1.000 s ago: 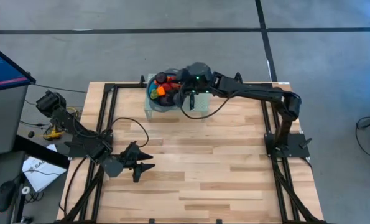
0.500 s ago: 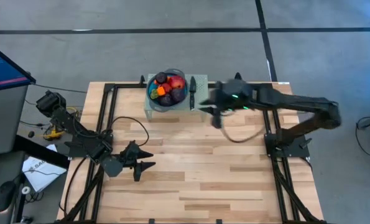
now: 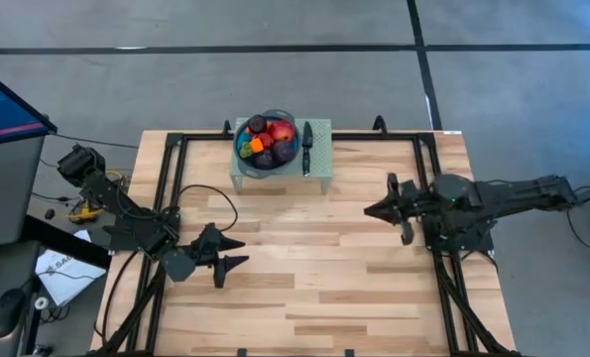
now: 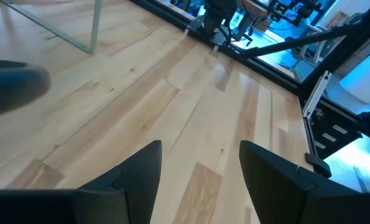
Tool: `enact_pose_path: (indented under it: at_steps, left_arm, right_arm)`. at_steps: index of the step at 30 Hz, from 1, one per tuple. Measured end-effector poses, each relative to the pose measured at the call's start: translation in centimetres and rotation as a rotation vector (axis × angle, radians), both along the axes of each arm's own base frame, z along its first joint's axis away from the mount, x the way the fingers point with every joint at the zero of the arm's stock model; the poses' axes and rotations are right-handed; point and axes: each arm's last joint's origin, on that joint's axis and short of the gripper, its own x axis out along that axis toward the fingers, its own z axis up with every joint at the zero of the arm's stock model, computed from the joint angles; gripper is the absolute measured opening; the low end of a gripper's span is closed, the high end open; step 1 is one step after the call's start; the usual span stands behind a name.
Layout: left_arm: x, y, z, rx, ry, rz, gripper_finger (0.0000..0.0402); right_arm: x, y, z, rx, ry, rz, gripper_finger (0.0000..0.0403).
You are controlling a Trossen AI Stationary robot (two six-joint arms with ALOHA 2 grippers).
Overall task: Pick & Place Fruit
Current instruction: Return to Home Position
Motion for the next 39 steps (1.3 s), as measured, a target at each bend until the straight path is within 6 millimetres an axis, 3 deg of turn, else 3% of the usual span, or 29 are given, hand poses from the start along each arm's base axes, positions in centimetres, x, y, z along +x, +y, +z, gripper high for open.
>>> enact_pose_path:
  at_steps: [6,12,18,23,26,30,35,39]
  left_arm:
    - [0.1,0.0,0.2,-0.001,-0.021,0.025,0.0209]
    - [1.0,0.9,0.9,0.029,-0.076,0.082,0.0209]
    - [3.1,3.3,2.0,0.114,-0.116,0.042,0.0209]
    - [3.8,6.7,2.4,0.187,-0.143,0.005,0.0209]
    - [2.5,8.7,2.1,0.214,-0.199,-0.009,0.0209]
    - [-0.6,10.5,0.9,0.236,-0.265,0.002,0.0209]
    - [-4.2,11.3,-0.4,0.262,-0.395,0.028,0.0209]
    - [-5.9,11.5,-1.3,0.275,-0.483,-0.020,0.0205]
  right_arm:
    - [-2.6,-0.3,-3.7,0.024,-0.251,-0.001,0.0001]
    - [-3.5,-0.9,-7.8,0.020,-0.326,-0.015,0.0001]
    - [-4.1,-1.1,-8.8,-0.033,-0.352,0.013,0.0001]
    - [-4.6,-1.2,-8.8,-0.102,-0.362,-0.004,0.0001]
    - [-4.6,-1.5,-9.1,-0.124,-0.333,-0.047,0.0001]
    - [-4.7,-1.7,-9.2,-0.128,-0.326,-0.067,0.0005]
    - [-4.6,-1.7,-9.2,-0.128,-0.325,-0.071,0.0006]
    - [-4.6,-1.7,-9.2,-0.128,-0.325,-0.072,0.0004]
